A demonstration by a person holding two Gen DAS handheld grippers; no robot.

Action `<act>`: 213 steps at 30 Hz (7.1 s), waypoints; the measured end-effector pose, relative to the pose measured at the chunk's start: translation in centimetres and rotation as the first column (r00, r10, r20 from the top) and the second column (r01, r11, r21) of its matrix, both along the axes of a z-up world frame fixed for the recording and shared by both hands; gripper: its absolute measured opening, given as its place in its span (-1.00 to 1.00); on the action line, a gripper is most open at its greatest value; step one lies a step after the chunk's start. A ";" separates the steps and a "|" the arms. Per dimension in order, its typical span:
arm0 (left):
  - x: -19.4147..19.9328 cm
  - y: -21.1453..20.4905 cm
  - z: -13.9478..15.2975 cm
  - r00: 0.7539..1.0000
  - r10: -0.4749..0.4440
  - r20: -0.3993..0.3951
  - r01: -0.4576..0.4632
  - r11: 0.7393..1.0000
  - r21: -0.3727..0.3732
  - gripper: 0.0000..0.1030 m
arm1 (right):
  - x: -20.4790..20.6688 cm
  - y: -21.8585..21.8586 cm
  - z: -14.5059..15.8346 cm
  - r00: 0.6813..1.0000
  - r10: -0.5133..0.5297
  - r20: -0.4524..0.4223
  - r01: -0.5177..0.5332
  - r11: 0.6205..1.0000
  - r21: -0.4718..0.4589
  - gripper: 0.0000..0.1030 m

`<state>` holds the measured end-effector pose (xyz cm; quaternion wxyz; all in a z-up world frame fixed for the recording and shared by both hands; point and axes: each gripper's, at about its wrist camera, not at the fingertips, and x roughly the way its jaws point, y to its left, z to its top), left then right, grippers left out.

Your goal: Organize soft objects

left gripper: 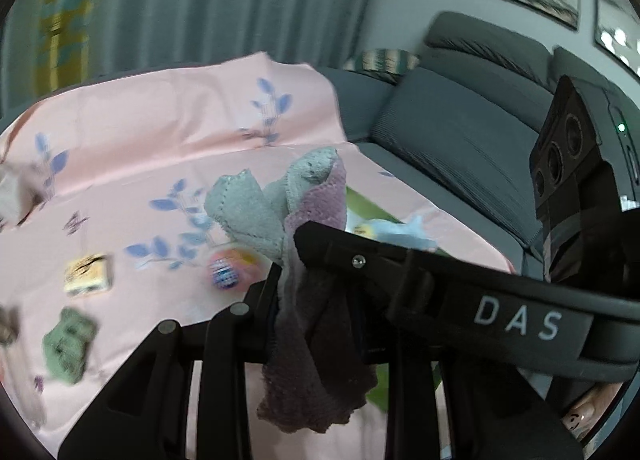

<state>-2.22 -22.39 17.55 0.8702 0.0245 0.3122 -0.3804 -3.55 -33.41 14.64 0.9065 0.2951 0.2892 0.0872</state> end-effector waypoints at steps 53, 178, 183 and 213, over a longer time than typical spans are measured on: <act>0.2 5.5 -0.7 0.981 0.168 -0.101 -0.167 0.986 0.017 0.79 | -2.0 -4.9 -0.5 0.933 -0.356 -0.057 0.349 0.931 -0.109 0.66; -1.1 0.8 -2.8 0.975 -0.055 -0.218 0.039 0.996 -0.075 -0.52 | -3.4 0.6 -0.1 0.945 -0.249 -0.214 0.188 0.944 -0.269 0.01; -1.0 -2.5 -4.7 0.955 -0.097 -0.281 0.093 0.995 -0.025 -0.51 | -3.6 -2.6 -2.1 0.904 -0.306 -0.300 0.236 0.940 -0.247 0.02; -3.1 3.7 -1.8 0.985 -0.015 -0.174 0.011 1.000 -0.026 0.72 | -3.5 -2.4 -2.1 0.902 -0.314 -0.296 0.238 0.934 -0.266 0.51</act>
